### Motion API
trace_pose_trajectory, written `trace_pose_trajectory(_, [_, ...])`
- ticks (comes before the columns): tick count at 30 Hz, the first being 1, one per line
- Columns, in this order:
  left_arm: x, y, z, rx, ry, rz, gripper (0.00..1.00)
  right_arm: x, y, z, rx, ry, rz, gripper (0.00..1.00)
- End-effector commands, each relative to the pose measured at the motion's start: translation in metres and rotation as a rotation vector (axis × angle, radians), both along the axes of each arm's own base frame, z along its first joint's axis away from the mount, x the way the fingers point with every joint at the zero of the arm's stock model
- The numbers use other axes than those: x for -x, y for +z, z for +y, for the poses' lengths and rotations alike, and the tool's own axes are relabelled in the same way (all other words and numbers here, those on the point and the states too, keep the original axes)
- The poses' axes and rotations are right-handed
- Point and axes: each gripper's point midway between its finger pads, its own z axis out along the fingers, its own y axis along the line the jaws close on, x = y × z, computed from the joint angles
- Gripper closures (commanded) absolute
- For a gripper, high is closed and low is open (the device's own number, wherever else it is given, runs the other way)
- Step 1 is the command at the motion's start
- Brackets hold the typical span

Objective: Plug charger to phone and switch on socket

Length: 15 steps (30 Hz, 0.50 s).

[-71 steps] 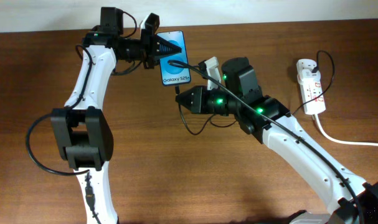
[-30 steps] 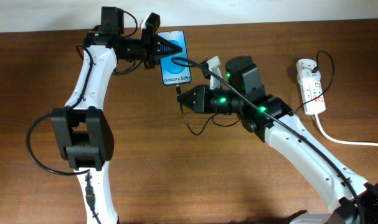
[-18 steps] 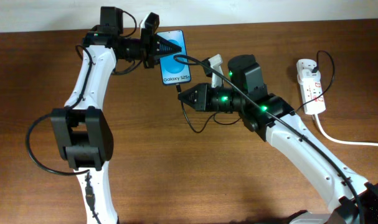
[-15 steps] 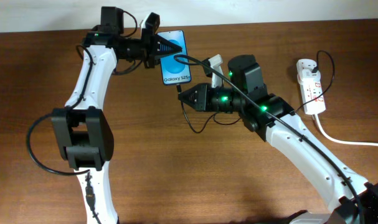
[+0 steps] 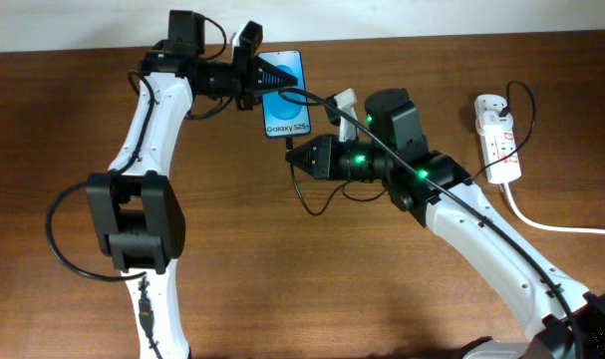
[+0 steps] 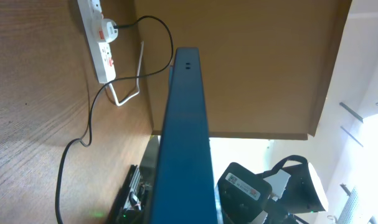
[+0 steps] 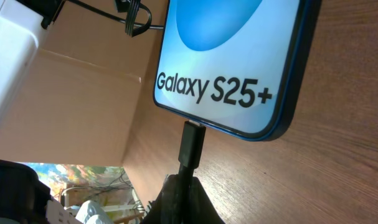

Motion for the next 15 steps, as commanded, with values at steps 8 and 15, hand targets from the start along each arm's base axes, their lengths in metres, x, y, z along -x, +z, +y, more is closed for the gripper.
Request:
trace_pose_trajectory(8, [0.011,0.01,-0.01,0.052,-0.054,0.009,1.0,-0.012,0.006,-0.006,-0.005,-0.019,-0.048,0.73])
trace_pose_trajectory(15, [-0.007,0.008,0.024,0.039,0.028,-0.006,1.0,-0.016,0.007,-0.018,0.003,-0.034,-0.054,0.59])
